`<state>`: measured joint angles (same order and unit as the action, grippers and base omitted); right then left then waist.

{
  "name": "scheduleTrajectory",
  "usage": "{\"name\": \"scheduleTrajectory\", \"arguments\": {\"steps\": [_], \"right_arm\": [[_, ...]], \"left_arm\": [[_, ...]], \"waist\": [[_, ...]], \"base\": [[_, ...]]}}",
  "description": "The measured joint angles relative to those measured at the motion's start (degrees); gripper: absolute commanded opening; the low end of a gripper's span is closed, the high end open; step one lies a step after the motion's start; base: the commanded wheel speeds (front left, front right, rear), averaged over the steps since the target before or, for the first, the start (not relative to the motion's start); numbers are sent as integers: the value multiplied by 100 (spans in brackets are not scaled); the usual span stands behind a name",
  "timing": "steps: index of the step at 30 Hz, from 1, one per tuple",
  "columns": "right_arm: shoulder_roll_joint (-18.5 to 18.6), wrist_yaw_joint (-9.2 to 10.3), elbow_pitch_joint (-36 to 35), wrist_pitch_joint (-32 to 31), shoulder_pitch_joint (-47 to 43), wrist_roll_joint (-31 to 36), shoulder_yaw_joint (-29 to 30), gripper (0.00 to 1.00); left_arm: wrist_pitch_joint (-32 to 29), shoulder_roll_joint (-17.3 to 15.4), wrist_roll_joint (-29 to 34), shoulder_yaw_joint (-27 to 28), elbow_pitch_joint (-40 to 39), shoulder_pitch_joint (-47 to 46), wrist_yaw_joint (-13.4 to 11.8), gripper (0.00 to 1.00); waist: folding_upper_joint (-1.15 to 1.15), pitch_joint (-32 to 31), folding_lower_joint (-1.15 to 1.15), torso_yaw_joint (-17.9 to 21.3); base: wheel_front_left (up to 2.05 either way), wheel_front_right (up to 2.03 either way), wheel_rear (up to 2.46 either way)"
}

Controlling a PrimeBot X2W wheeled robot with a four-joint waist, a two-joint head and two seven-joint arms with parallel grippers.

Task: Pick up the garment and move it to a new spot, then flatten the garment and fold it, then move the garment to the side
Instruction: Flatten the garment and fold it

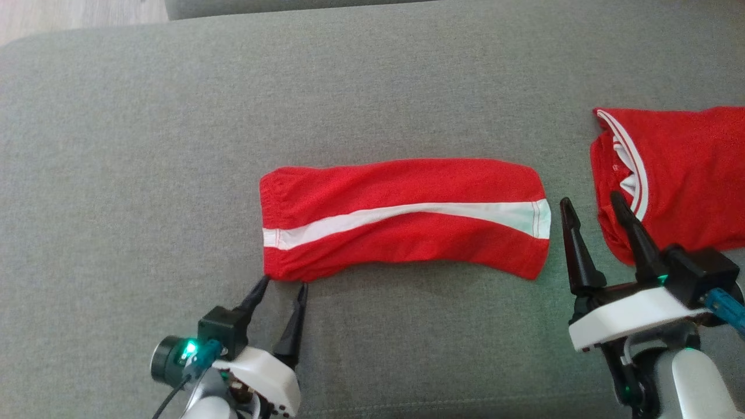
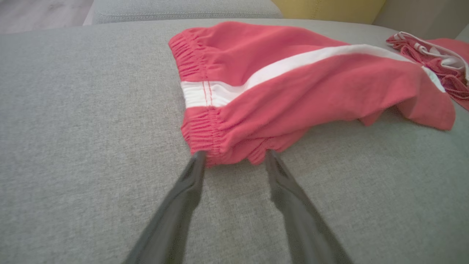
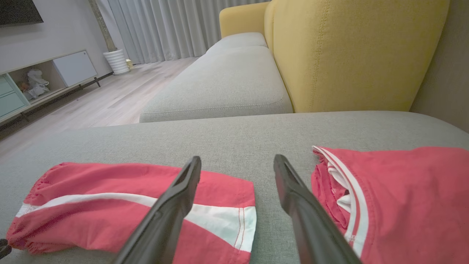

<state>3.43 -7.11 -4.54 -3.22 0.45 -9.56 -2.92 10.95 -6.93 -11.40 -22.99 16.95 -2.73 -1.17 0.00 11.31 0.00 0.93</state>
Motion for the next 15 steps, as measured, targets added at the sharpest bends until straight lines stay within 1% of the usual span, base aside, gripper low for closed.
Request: {"name": "scheduleTrajectory", "arguments": {"steps": [5, 8, 13, 14, 15], "right_arm": [[0, 0, -8, 1, 1, 25, 0, 100], [0, 0, -30, 2, 0, 66, -3, 100], [1, 0, -107, 2, -3, 101, -51, 100], [1, 0, -169, 0, -10, 103, -82, 100], [1, 0, -169, 0, -10, 103, -82, 100]], "left_arm": [[112, 54, -132, 110, -89, 46, -94, 100], [220, 56, -189, 229, -360, 95, -165, 100], [278, 15, -138, 447, -832, 133, -421, 100], [285, -16, -125, 556, -1002, 133, -519, 100], [285, -16, -125, 556, -1002, 133, -519, 100]], "waist": [[0, -79, 0, 17], [0, -146, 0, 4], [0, -273, 0, -50], [0, -339, 0, -67], [0, -339, 0, -67]], "base": [[0, 0, 0], [0, 0, 0], [0, 0, 0], [0, 0, 0], [0, 0, 0]]}}
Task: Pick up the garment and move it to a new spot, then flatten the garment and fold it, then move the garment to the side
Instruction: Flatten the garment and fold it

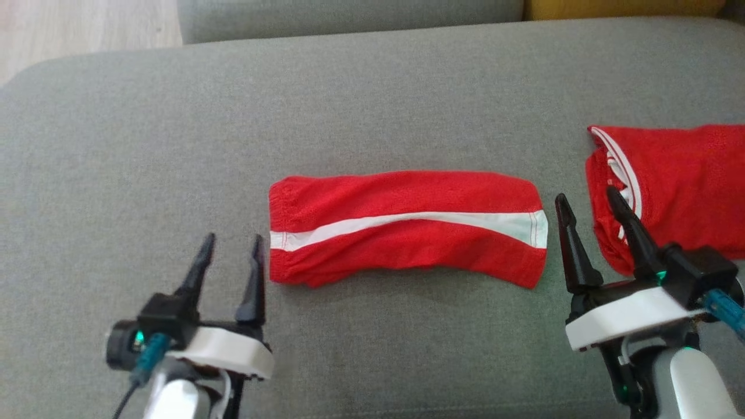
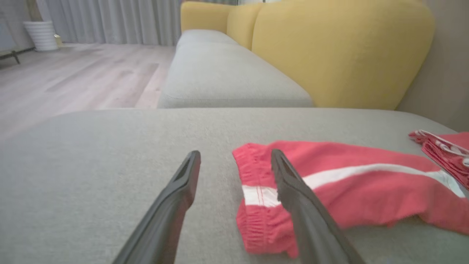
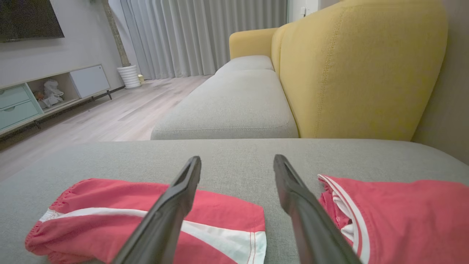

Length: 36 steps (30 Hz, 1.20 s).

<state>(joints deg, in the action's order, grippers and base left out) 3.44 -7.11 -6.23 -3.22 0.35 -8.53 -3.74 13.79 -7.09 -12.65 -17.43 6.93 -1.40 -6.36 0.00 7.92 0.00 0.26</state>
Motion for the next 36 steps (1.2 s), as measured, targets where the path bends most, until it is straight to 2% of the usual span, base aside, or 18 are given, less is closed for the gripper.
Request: {"name": "scheduleTrajectory", "arguments": {"steps": [5, 15, 28, 32, 36], "right_arm": [[0, 0, -69, -33, -93, 5, -29, 100], [-1, 0, -129, -92, -341, 13, -69, 100], [-4, 0, -176, -133, -341, 55, -59, 100], [-4, 0, -232, -143, -340, 55, -38, 100], [-5, 0, -237, -194, -319, 55, -93, 100]], "left_arm": [[-1, -116, 0, 198, -334, 9, -166, 100], [-162, -314, -2, 226, -490, 252, -168, 100], [-176, -314, -102, 153, -479, 247, -160, 100], [-290, -267, -260, 42, -181, 88, 42, 100], [-648, -143, -417, -142, 405, -482, 323, 100]], "waist": [[0, -175, 0, -18], [0, -297, 0, -29], [0, -258, 0, -43], [0, -163, 0, -77], [0, 11, 0, -76]], "base": [[0, 0, 0], [0, 0, 0], [0, 0, 0], [0, 0, 0], [0, 0, 0]]}}
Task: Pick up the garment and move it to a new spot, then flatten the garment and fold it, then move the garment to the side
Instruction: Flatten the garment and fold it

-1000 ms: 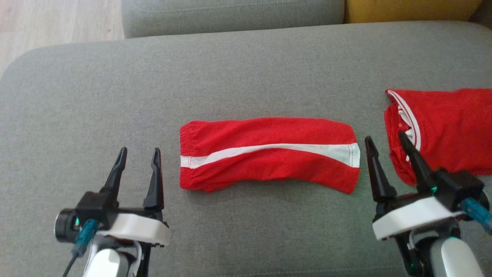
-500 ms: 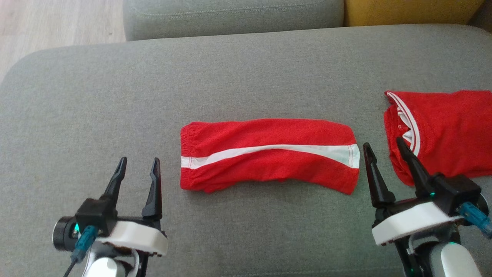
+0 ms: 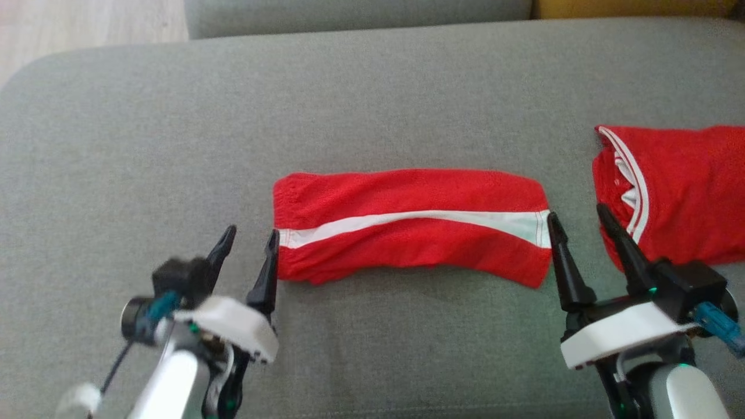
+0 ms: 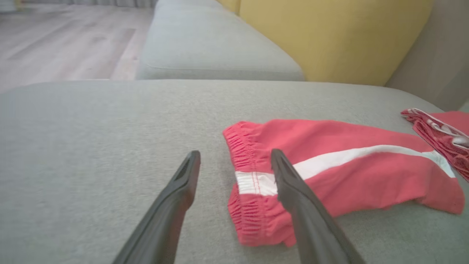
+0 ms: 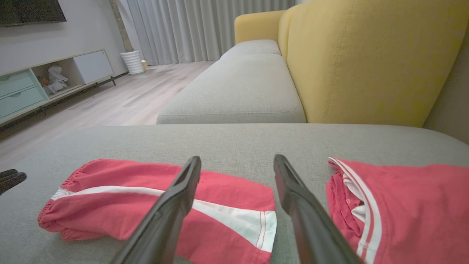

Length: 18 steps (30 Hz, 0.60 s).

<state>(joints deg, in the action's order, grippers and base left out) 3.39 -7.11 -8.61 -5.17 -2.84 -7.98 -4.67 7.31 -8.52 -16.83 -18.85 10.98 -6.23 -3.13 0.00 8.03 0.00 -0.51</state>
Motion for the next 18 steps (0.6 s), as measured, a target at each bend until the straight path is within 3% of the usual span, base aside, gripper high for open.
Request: {"name": "scheduleTrajectory", "arguments": {"steps": [5, 12, 13, 14, 15, 16, 18], "right_arm": [[0, 0, 4, -15, 50, 0, -52, 100], [-1, 0, 83, -67, 52, -10, 1, 100], [-2, 0, 86, -66, 53, -11, 1, 100], [-3, 0, 91, -66, 56, -11, 1, 100], [-5, 0, 100, -66, 62, -11, 1, 100], [-10, 0, 108, -66, 66, -11, 5, 100], [-25, 0, 115, -66, 97, -13, 23, 100]], "left_arm": [[-338, 56, -322, -44, 680, -510, 298, 100], [-579, 111, -606, -31, 1147, -589, 475, 100], [-572, 112, -612, -32, 1158, -604, 511, 82], [-561, 112, -612, -35, 1156, -617, 524, 53], [-570, 113, -613, -41, 1158, -629, 528, 7], [-571, 115, -619, -45, 1158, -636, 544, 0], [-571, 114, -654, -52, 1156, -642, 567, 0]], "waist": [[0, 155, 0, 137], [0, 302, 0, 244], [0, 314, 0, 248], [0, 323, 0, 252], [0, 331, 0, 254], [0, 336, 0, 253], [0, 346, 0, 248]], "base": [[0, 0, 0], [0, 0, 0], [0, 0, 0], [0, 0, 0], [0, 0, 0], [0, 0, 0], [0, 0, 0]]}}
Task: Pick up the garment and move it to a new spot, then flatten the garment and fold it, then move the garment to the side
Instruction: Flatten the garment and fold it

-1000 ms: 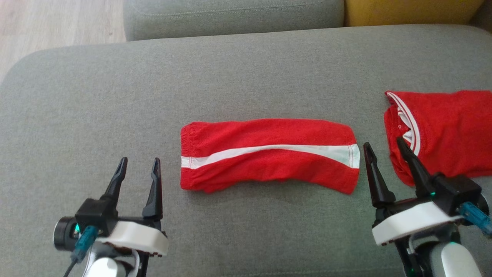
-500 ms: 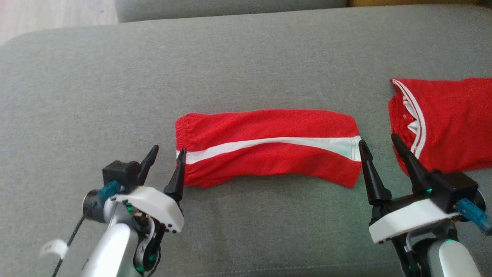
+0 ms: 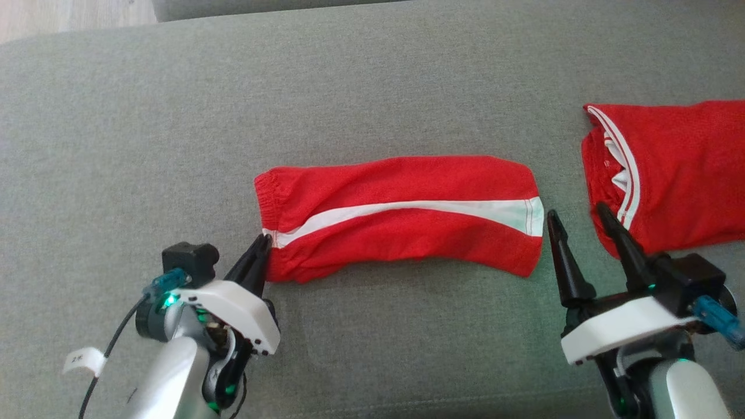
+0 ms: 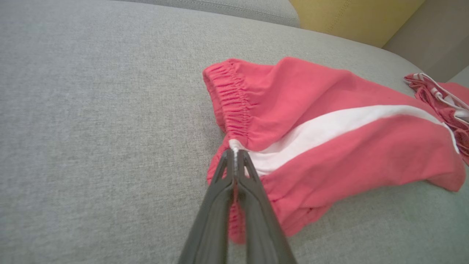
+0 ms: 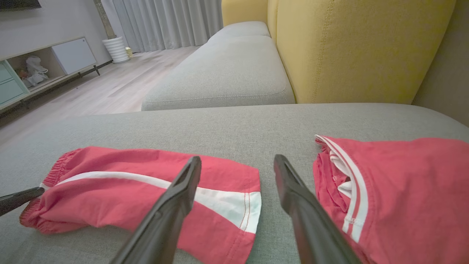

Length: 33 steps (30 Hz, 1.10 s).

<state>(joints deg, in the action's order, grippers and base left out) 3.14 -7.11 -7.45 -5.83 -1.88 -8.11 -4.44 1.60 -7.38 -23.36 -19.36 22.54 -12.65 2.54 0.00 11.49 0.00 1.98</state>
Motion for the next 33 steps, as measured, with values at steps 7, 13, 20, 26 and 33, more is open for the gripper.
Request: {"name": "scheduleTrajectory", "arguments": {"steps": [7, 13, 20, 26, 33], "right_arm": [[-16, 0, 130, 3, 19, -46, 178, 100], [-2, 0, 958, -57, 181, -107, 367, 100], [164, 0, 2219, -44, 1050, -470, 56, 100], [337, 0, 2694, -59, 1313, -948, -248, 0], [552, 0, 2633, -25, 1322, -1330, -414, 0]], "left_arm": [[86, -20, 11, -25, -76, 0, -54, 0], [210, -96, 108, -33, -197, -5, -101, 0], [254, -92, 109, -109, -207, -123, -100, 0], [334, -86, 111, -201, -190, -214, -98, 0], [563, -94, 110, -200, -191, -217, -96, 0]], "waist": [[0, -2, 0, -27], [0, 48, 0, -78], [0, 195, 0, -200], [0, 266, 0, -272], [0, 268, 0, -245]], "base": [[0, 0, 0], [0, 0, 0], [0, 0, 0], [0, 0, 0], [0, 0, 0]]}}
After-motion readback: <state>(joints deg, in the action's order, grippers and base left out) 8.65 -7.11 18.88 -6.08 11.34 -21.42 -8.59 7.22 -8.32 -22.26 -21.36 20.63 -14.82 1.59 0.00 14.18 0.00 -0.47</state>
